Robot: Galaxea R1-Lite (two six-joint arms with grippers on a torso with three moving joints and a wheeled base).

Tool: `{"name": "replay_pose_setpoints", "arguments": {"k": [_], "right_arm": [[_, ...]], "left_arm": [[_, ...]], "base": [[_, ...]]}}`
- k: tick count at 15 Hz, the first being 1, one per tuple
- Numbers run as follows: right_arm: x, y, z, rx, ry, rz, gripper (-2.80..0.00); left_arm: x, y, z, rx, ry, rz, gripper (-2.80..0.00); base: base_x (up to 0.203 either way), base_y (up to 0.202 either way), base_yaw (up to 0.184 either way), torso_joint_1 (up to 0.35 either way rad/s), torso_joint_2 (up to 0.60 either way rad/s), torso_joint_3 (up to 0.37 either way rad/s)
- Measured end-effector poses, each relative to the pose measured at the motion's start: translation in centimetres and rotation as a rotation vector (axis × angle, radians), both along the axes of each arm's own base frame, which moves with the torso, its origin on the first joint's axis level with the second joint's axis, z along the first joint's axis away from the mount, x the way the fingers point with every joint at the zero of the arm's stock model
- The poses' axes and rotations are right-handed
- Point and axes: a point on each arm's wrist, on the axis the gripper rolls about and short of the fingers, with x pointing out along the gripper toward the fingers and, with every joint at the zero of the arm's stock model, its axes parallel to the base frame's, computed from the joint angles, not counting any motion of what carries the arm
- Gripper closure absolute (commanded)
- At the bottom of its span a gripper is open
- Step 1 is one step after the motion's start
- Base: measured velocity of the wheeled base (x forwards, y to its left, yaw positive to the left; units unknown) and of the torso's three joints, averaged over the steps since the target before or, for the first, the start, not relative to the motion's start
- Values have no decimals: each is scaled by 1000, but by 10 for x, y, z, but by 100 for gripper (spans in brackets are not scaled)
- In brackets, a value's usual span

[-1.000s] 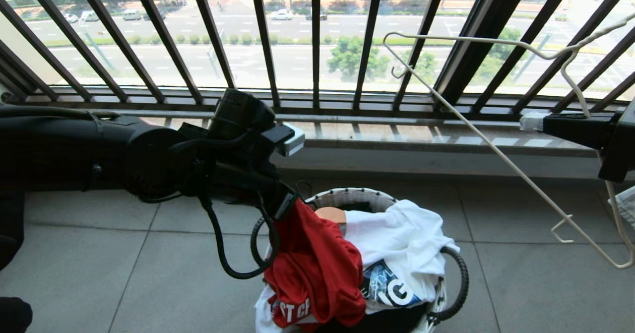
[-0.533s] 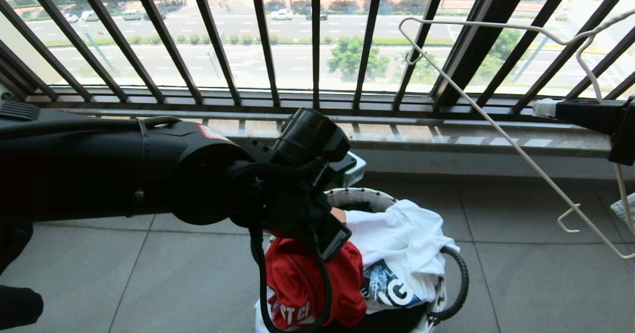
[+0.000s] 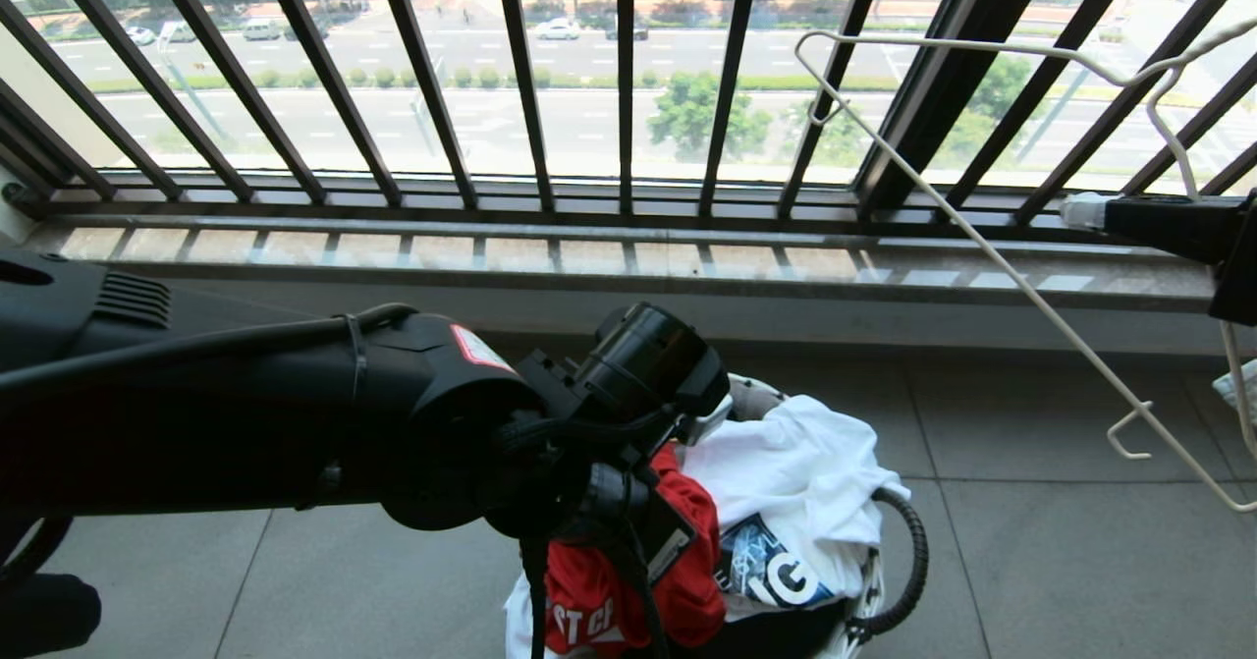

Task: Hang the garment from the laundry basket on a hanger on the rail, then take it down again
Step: Pick up clothes from the basket

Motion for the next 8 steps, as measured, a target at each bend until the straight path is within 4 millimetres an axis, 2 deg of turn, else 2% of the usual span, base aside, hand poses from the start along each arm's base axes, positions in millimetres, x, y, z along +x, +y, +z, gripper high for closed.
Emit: {"name": "replay_pose_setpoints", "arguments": {"k": [8], "right_arm": [[-1, 0, 0, 0, -1, 0, 0]], "left_arm": [[-6, 24, 34, -56, -80, 43, -280]], "base": [[0, 0, 0, 0, 0, 0]]}}
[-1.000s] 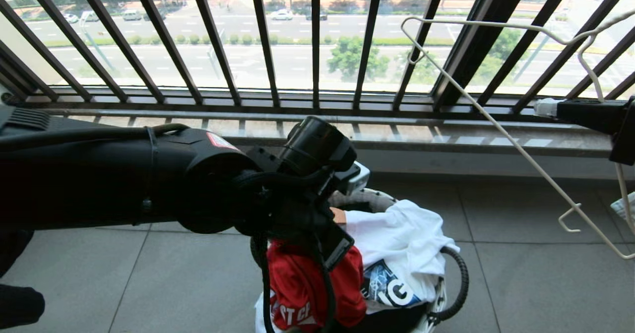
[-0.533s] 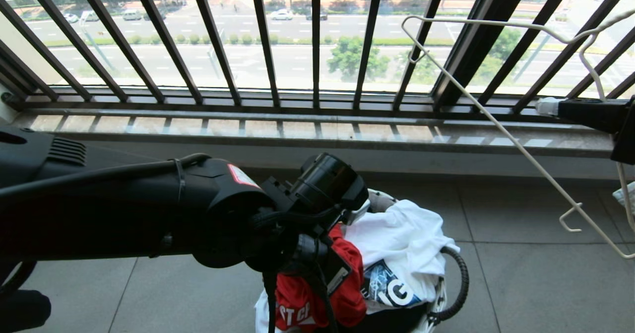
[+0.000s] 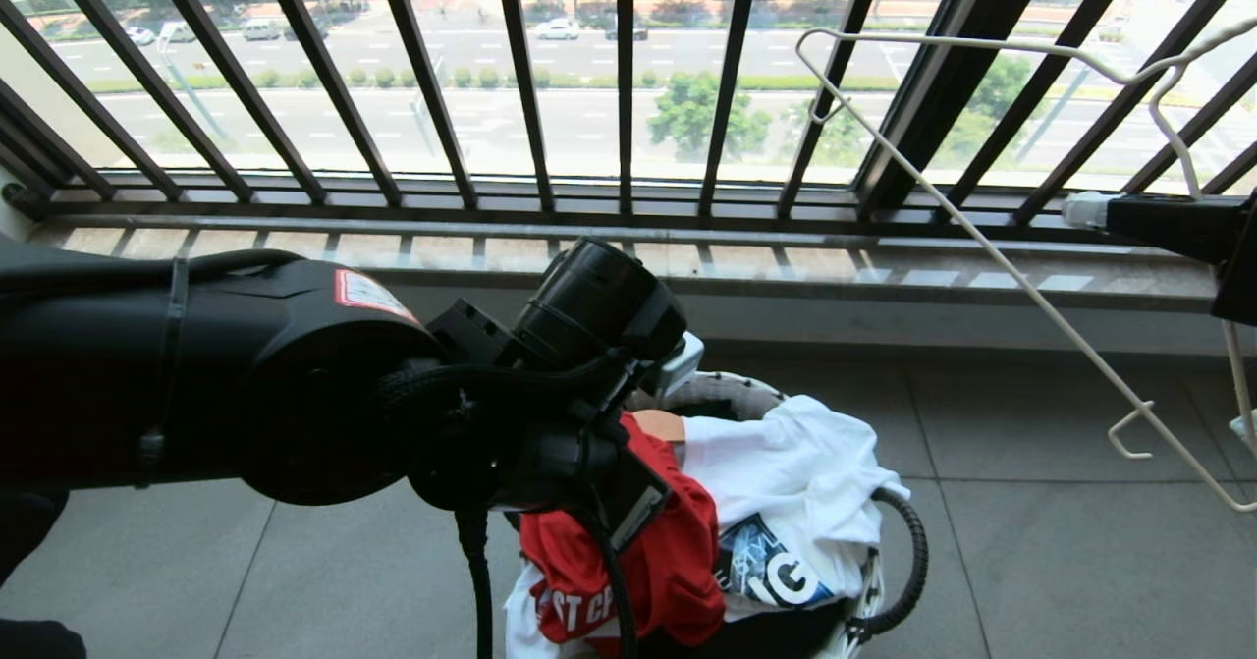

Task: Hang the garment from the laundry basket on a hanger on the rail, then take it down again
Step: Pick up clothes from the basket

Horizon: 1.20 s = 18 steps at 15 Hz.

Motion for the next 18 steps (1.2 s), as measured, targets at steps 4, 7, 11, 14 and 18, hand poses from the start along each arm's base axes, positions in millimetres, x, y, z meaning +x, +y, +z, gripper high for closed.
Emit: {"name": "replay_pose_setpoints", "arguments": {"k": [4, 7, 11, 14, 18], "right_arm": [[0, 0, 0, 0, 0, 0, 0], [0, 0, 0, 0, 1, 2, 0], [1, 0, -1, 0, 4, 1, 0], [1, 0, -1, 0, 4, 2, 0], [1, 0, -1, 0, 4, 1, 0]], "left_arm": [[18, 25, -2, 51, -17, 43, -280], [39, 44, -7, 88, -1, -10, -280], [51, 57, -10, 78, 23, -177, -280], [57, 55, -16, 96, 22, -190, -280], [73, 48, -30, 102, 7, -178, -280]], "base": [[0, 0, 0, 0, 0, 0], [0, 0, 0, 0, 0, 0], [0, 0, 0, 0, 0, 0], [0, 0, 0, 0, 0, 0], [0, 0, 0, 0, 0, 0]]}}
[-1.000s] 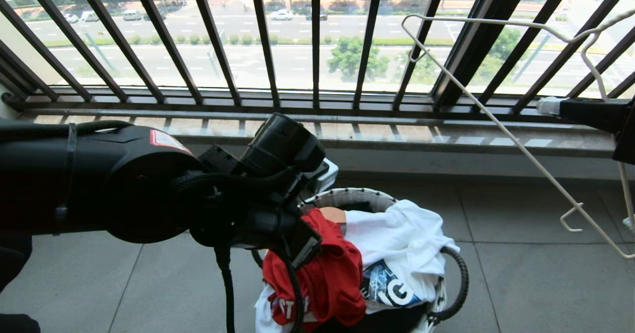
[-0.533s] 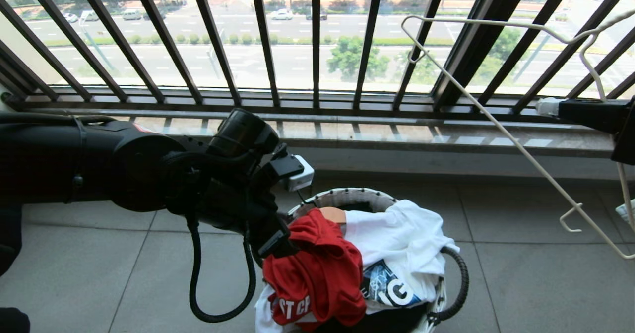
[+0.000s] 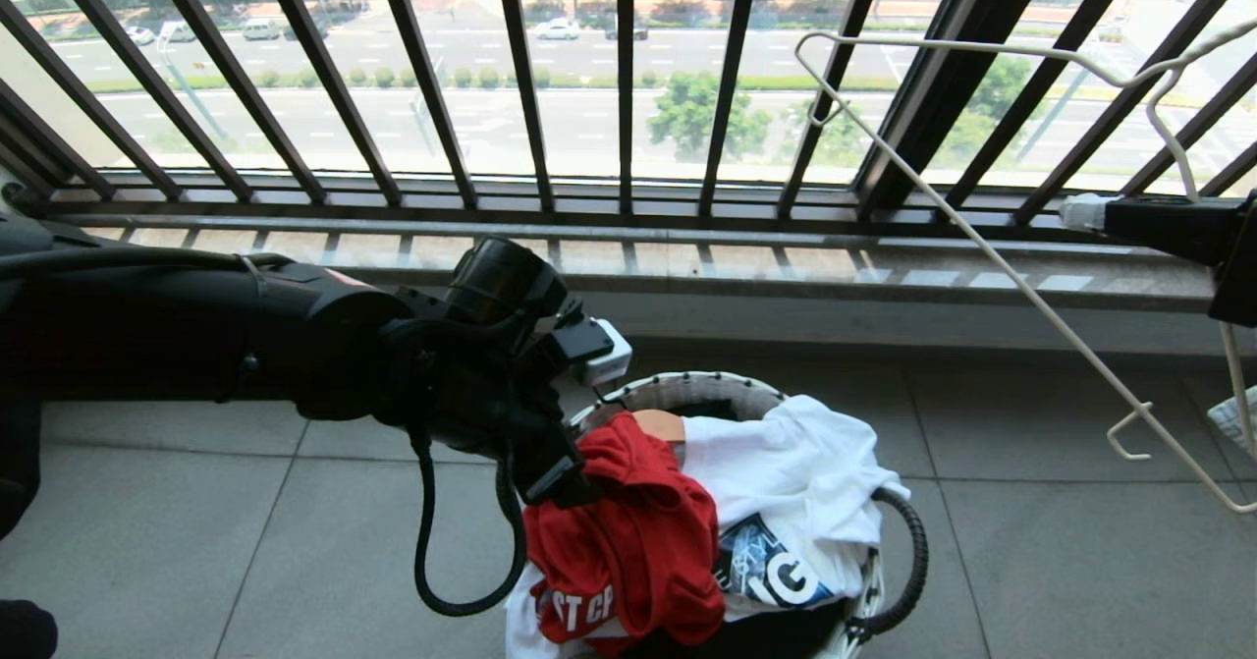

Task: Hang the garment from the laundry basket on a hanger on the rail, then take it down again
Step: Pick up clothes from the basket

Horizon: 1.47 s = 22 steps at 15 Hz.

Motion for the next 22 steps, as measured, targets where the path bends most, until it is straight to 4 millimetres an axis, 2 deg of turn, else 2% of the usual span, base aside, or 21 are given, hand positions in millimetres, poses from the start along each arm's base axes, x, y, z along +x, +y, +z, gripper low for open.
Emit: {"name": "replay_pose_setpoints", "arguments": {"k": [5, 9, 14, 22], "right_arm": [[0, 0, 0, 0, 0, 0, 0], [0, 0, 0, 0, 0, 0, 0], [1, 0, 0, 0, 2, 0, 0], [1, 0, -1, 0, 3, 0, 0]], "left_arm": [[22, -6, -15, 24, -65, 62, -280], [33, -6, -12, 6, -100, 85, -280], [35, -7, -6, -28, -126, 90, -280], [31, -21, -10, -73, -134, 51, -280]], "base": [[0, 0, 0, 0, 0, 0], [0, 0, 0, 0, 0, 0], [0, 0, 0, 0, 0, 0], [0, 0, 0, 0, 0, 0]]}}
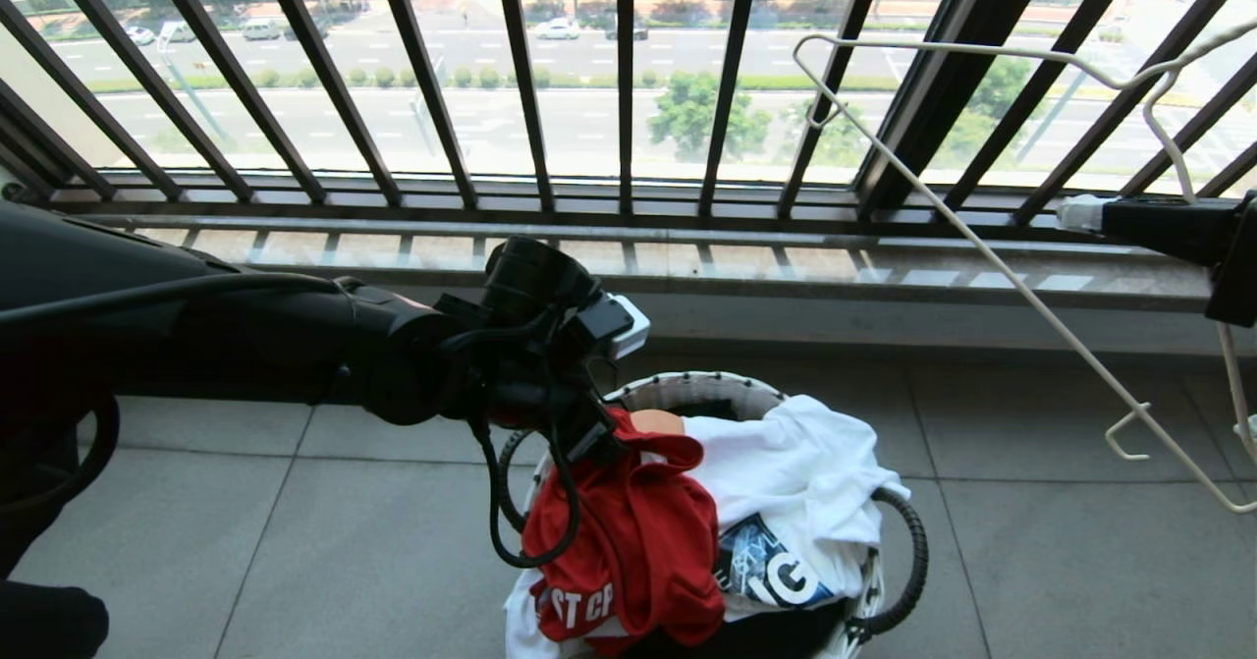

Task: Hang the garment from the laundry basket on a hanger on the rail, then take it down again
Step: Pick up clothes from the basket

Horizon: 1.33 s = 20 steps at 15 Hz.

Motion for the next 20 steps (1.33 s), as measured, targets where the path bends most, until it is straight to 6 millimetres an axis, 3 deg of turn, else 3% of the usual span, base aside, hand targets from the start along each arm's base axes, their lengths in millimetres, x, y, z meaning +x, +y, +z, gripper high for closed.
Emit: {"name": "replay_pose_setpoints", "arguments": {"k": [20], "right_arm": [[7, 1, -4, -4, 20, 1, 0]], "left_arm": [[15, -23, -23, -89, -31, -25, -280]], "base": [[0, 0, 0, 0, 0, 0]]}}
